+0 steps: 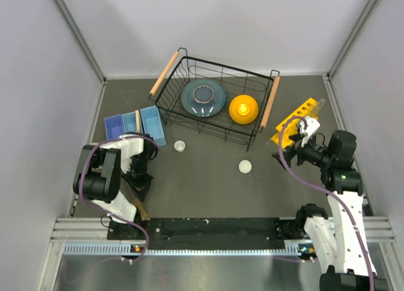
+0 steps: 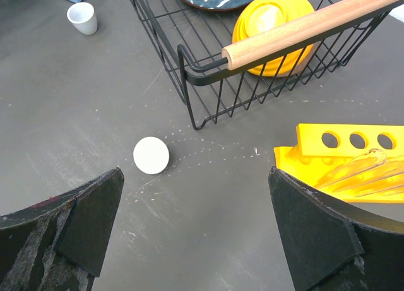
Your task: Organize the chemistry lab equipment
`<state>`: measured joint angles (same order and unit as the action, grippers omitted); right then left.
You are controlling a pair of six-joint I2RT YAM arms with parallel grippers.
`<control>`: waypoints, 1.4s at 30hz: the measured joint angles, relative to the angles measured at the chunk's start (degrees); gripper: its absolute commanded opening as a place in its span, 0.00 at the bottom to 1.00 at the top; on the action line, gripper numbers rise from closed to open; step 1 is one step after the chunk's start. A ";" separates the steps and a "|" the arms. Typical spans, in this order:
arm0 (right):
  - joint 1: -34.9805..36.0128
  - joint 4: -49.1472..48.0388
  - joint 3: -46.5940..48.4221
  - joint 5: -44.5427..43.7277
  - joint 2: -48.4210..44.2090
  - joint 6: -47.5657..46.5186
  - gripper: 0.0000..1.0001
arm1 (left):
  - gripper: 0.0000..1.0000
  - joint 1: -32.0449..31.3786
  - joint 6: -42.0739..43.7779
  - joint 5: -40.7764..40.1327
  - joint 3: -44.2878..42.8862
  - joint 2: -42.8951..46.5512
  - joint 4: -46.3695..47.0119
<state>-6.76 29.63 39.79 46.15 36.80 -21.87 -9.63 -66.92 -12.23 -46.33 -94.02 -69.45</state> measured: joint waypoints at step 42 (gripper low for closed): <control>0.02 0.00 0.00 -0.28 -0.07 0.00 0.99 | 0.00 6.95 9.03 2.99 -2.12 2.36 1.95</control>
<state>-6.74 29.63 39.79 45.87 36.73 -21.87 -2.68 -57.89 -9.23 -48.45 -91.66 -67.51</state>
